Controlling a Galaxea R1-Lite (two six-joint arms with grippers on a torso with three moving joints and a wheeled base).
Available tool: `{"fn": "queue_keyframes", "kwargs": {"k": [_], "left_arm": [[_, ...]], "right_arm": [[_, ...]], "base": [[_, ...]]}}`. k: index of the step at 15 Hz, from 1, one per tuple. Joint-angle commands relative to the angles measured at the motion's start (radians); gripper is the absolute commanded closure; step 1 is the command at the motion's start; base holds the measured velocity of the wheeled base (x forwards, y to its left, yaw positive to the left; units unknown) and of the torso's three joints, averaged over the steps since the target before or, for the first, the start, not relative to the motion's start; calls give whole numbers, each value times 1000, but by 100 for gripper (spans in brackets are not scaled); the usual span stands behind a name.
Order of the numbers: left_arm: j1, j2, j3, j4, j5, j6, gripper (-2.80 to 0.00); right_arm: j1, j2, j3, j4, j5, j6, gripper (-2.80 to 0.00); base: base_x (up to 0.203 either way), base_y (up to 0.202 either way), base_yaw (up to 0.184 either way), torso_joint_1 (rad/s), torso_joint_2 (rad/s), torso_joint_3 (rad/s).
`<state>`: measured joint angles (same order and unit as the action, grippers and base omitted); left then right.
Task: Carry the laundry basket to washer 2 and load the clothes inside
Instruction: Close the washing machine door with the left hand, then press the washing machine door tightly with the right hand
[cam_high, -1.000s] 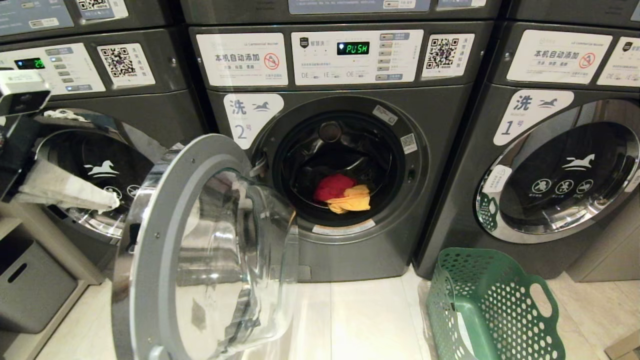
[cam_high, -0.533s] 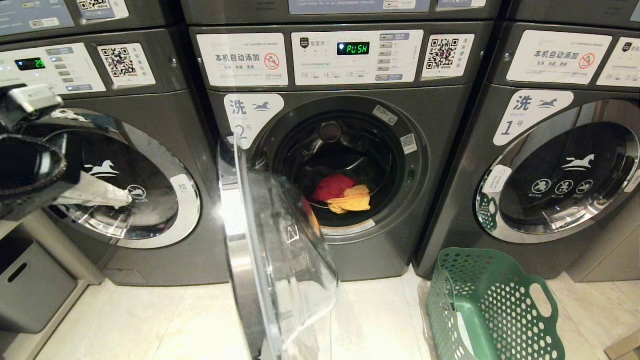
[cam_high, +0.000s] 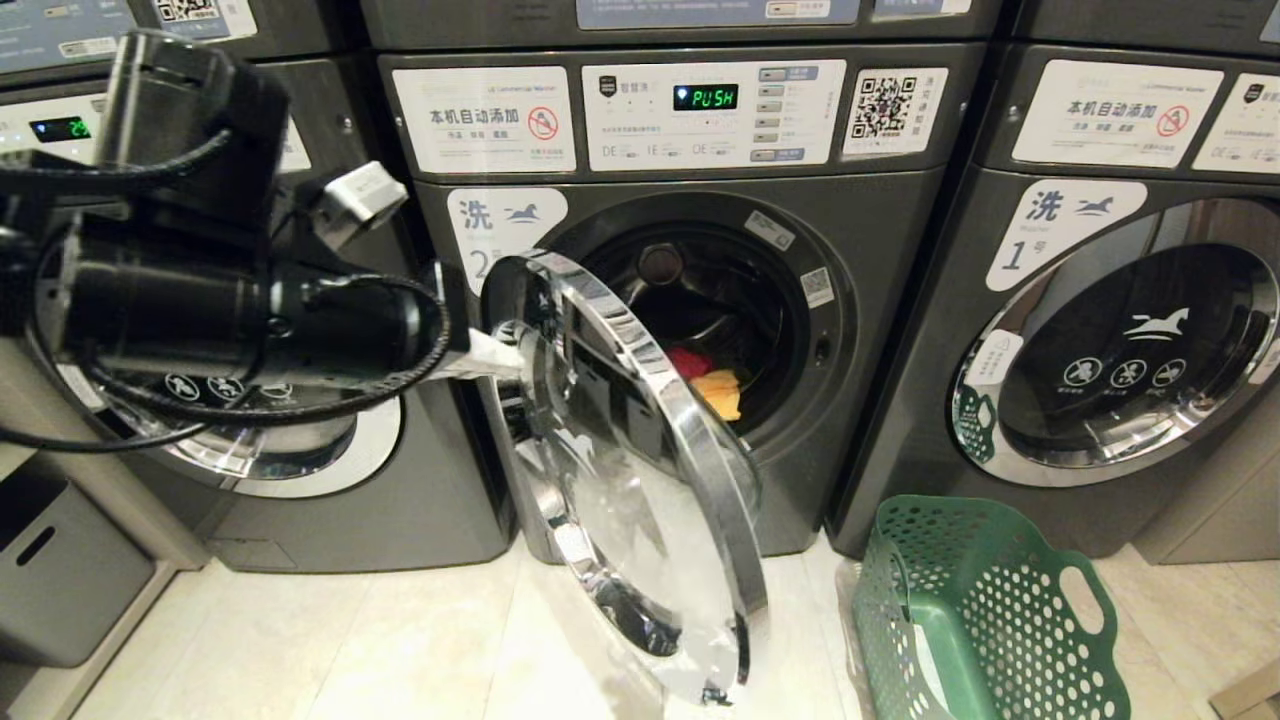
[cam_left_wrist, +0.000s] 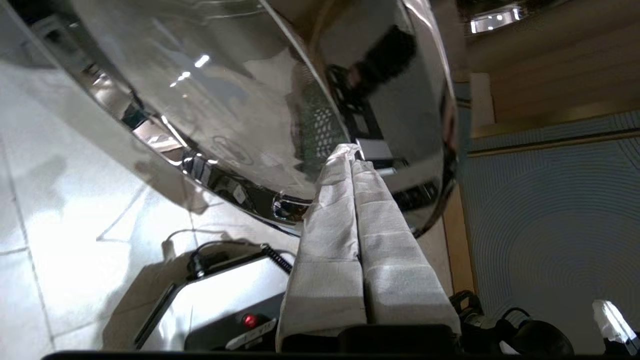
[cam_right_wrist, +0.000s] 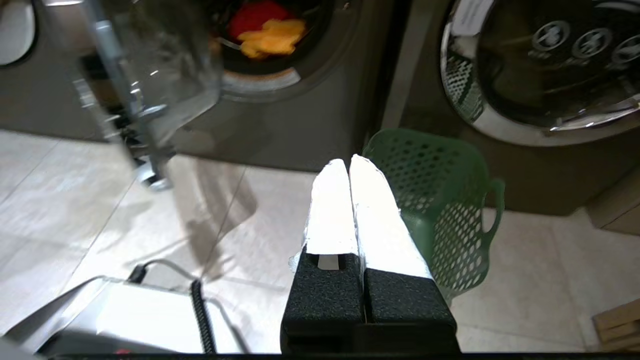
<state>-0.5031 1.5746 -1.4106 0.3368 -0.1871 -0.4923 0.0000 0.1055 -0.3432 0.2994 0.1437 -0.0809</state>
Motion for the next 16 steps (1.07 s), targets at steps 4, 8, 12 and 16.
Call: {"fn": "queue_keyframes", "kwargs": {"k": [4,8,12,16], "left_arm": [[-82,103,-82,-113,61,-10,0],[-85,197,-264,-133,158,-28,0],[-84,91,-299,-59,327,-46,0],[-83,61,-344,-19,463,-24,0]], "right_arm": [[1,617,-218,-66,46,58,0],[57,1121,-366,-257,127,146,0],[152,1409,-495,-257,401,228,0],[172,1647,-566,-280,450,238,0]], "base": [[0,0,0,0,0,0],[0,0,0,0,0,0],[0,0,0,0,0,0],[0,0,0,0,0,0]]}}
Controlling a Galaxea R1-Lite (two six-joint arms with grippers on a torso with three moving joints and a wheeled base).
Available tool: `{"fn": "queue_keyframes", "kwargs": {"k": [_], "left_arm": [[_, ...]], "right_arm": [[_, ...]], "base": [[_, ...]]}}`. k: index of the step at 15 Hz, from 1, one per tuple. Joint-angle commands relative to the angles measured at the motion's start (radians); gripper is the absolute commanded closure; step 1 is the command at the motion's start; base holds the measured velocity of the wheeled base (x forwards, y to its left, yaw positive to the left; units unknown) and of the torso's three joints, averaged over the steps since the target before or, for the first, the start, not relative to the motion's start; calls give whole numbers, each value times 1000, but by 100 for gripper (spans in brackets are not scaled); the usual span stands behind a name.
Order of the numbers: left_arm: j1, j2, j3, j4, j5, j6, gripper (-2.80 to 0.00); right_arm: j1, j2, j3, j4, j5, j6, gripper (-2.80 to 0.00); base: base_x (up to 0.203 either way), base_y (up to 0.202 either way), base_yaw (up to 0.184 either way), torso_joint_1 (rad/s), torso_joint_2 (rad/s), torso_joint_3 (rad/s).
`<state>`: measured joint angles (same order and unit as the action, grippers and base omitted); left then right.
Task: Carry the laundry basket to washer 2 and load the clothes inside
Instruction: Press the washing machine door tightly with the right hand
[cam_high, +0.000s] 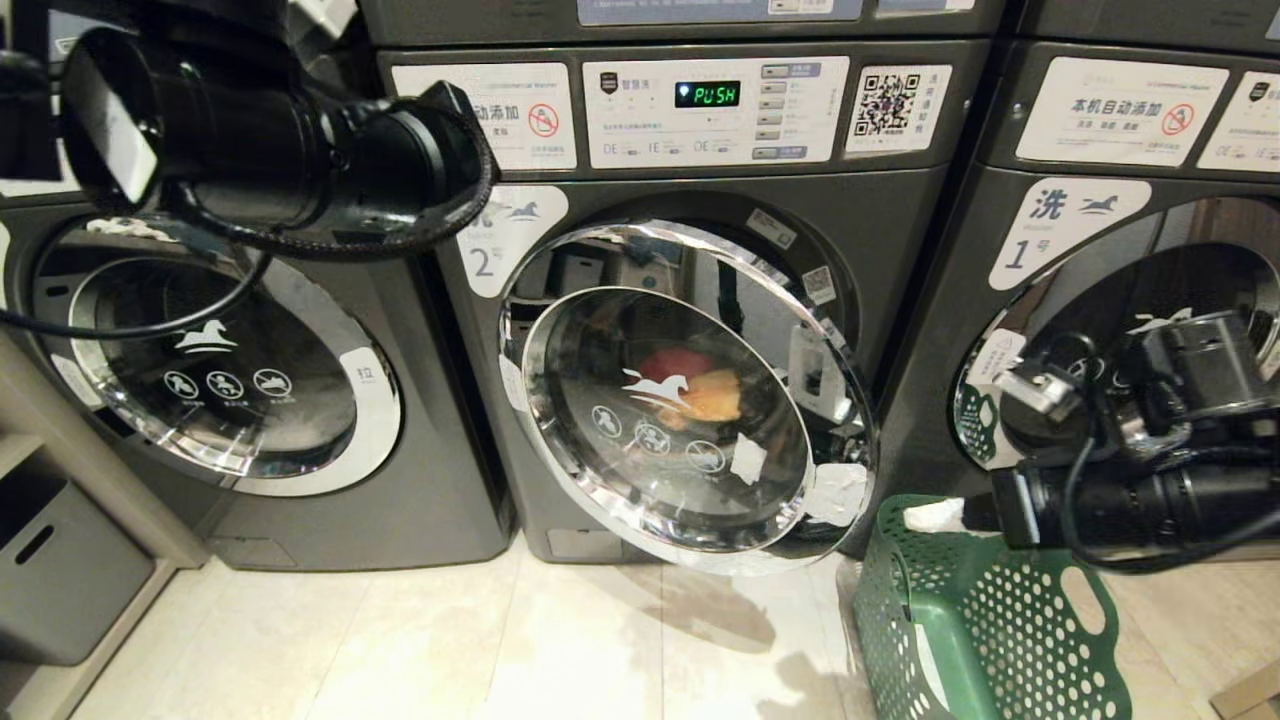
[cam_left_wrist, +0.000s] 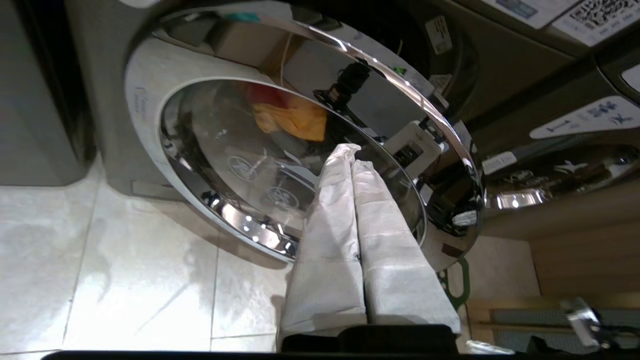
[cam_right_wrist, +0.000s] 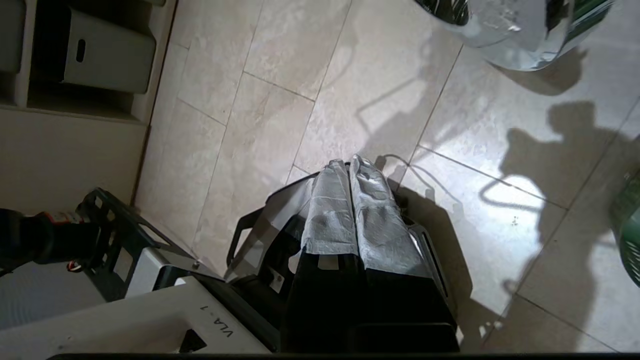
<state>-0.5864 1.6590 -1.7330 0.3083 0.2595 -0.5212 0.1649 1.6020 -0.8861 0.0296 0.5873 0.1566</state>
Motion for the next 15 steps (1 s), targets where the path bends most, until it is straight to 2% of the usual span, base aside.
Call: {"fn": "queue_keyframes", "kwargs": {"k": [1,4,7,12,15], "left_arm": [[2,-25,-59,24,33,15,0],[10,-28,-166,57,45,21,0],[20,-38,-174,72,46,22,0],[26,-30,-175,74,46,23,0],[27,-49,-173,75,50,26,0]], "right_arm": [[8,206,-34,-45,2,-1,0],[8,353,-73,-227,-57,17,0],[6,474,-163,-390,-144,73,0],[7,550,-276,-427,-181,104,0],[4,584,-343,-442,-244,107,0]], "base": [[0,0,0,0,0,0],[0,0,0,0,0,0],[0,0,0,0,0,0],[0,0,0,0,0,0],[0,0,0,0,0,0]]}}
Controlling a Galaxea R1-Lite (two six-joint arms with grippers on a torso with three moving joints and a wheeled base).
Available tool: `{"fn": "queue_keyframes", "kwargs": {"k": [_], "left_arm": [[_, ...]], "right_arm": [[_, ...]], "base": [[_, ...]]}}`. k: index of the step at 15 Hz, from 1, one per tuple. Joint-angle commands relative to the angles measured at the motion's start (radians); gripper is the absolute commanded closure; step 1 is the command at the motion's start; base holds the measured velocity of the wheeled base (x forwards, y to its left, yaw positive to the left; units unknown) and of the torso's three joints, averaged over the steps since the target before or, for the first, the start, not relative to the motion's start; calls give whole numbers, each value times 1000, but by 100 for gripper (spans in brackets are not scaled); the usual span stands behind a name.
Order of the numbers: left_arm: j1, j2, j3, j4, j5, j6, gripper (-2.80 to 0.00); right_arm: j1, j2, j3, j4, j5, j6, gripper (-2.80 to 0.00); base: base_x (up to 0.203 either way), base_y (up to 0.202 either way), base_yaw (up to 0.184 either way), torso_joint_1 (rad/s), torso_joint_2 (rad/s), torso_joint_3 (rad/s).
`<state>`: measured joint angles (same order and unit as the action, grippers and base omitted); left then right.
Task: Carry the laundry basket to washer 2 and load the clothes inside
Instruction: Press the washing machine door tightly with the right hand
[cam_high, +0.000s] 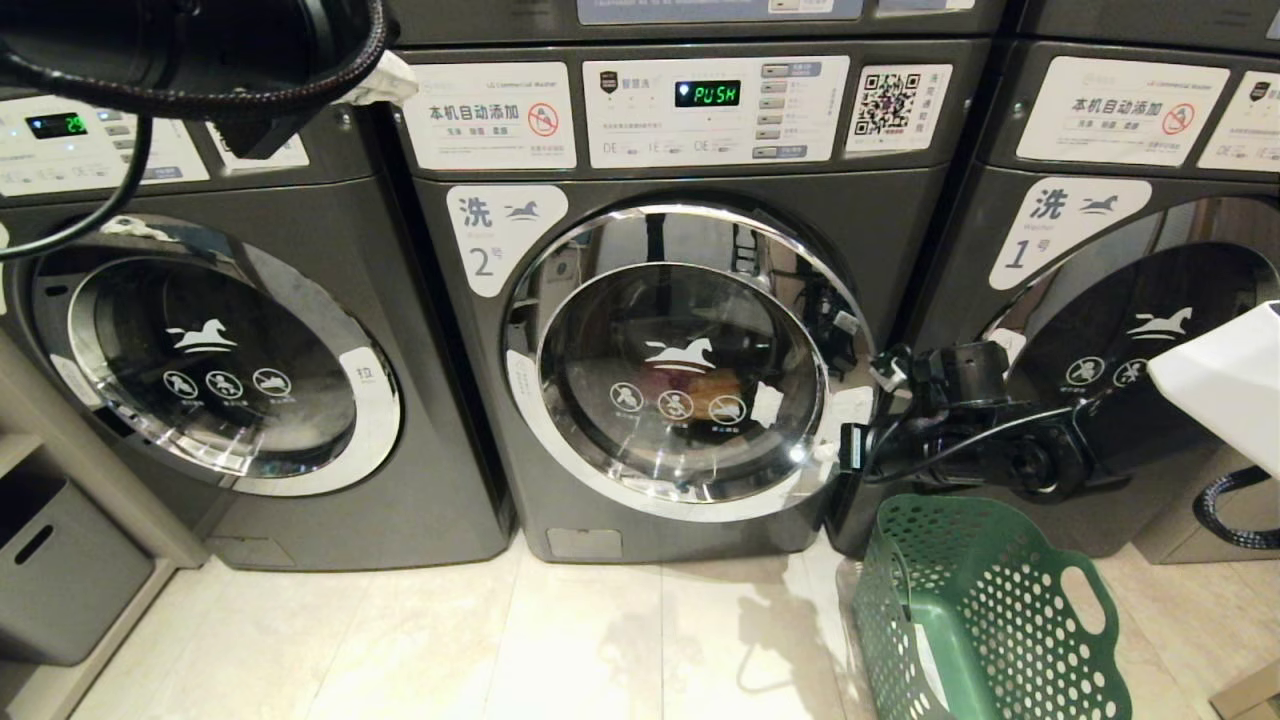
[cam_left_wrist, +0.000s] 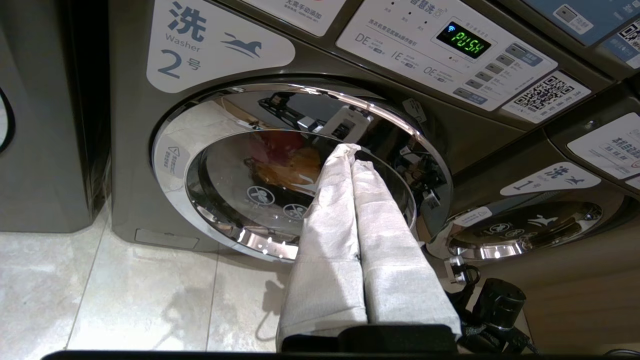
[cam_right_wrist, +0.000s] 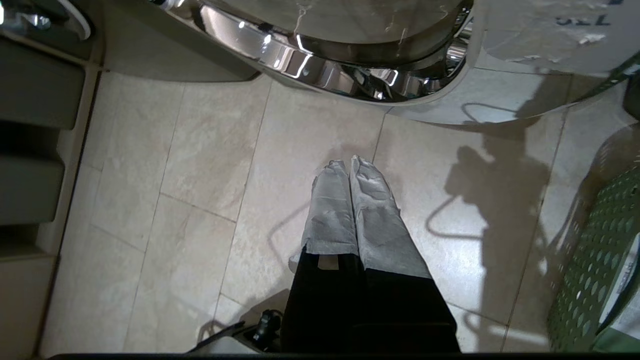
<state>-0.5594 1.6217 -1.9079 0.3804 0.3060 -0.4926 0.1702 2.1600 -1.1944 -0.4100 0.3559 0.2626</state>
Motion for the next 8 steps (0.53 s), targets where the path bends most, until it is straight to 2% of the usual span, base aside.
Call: {"fn": "queue_keyframes", "kwargs": {"k": [1,8], "left_arm": [[1,-22,7,10,8,-4,0],[41,-46,7,52,9,-4,0]], "right_arm": [[-3,38,-57,-3,-40,0,0],[-32,123,-218,3,-183,-11,0]], "base": [[0,0,0,0,0,0],[0,0,0,0,0,0]]}}
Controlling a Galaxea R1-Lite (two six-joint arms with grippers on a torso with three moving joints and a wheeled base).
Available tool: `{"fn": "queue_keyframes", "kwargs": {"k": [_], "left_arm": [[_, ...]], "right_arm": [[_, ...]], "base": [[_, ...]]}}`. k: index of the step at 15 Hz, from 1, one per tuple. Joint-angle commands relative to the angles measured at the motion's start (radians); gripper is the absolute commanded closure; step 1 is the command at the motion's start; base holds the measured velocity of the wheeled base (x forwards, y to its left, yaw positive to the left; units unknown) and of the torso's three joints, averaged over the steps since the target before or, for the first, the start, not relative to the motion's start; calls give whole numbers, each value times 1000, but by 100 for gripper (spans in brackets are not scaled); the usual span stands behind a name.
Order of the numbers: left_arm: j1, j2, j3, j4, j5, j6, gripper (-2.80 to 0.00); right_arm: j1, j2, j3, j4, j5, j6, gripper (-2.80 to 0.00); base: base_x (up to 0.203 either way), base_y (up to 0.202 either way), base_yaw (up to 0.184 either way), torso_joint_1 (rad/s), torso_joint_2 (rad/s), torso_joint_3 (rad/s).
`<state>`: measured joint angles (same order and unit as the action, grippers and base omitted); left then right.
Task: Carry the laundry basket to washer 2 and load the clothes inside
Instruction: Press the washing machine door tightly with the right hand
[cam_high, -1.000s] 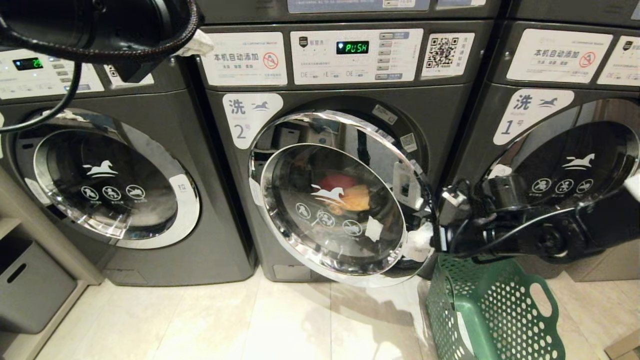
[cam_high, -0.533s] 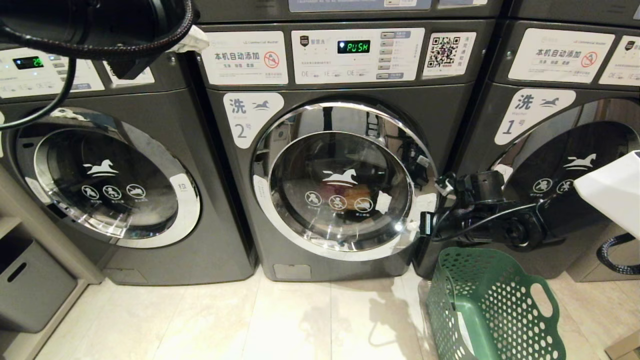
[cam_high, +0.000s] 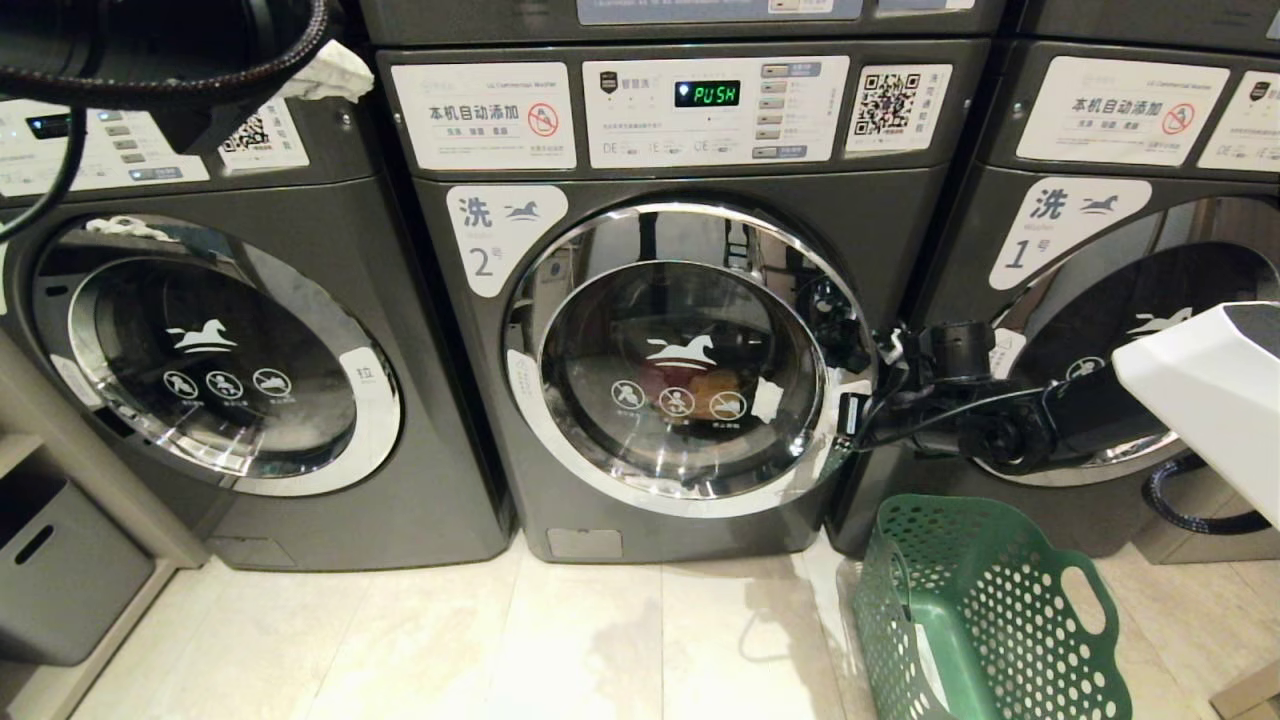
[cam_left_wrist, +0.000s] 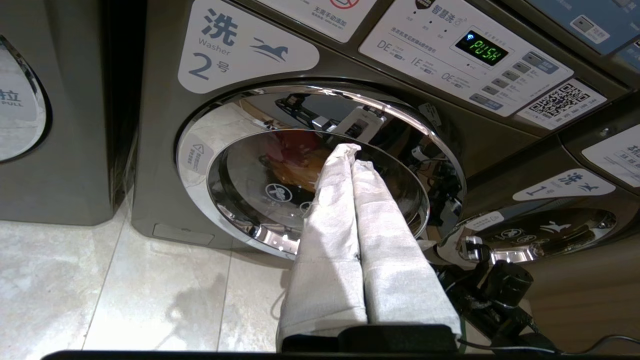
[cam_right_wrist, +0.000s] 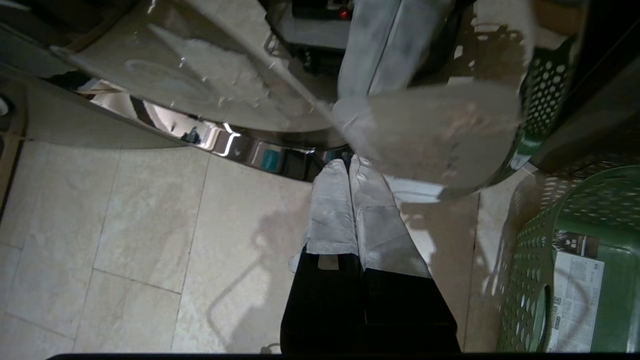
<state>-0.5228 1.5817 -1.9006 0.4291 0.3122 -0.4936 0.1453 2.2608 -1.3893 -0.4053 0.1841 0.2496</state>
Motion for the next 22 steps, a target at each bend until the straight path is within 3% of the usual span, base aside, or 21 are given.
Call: {"fn": "queue_keyframes", "kwargs": {"k": [1,7,22], "left_arm": [[5,-6,0,3,2,-3,0],[6,-6,0,3,17,-3,0],[24,-46,2,42,25,-3,0]], "right_arm": [[-18,38,-41,-2,-38,1,0],[-53,89,-104,-6,-49,0,0],[-69,324,-511,2,-50,1,0]], "base": [[0,0,0,0,0,0],[0,0,0,0,0,0],[0,0,0,0,0,0]]}}
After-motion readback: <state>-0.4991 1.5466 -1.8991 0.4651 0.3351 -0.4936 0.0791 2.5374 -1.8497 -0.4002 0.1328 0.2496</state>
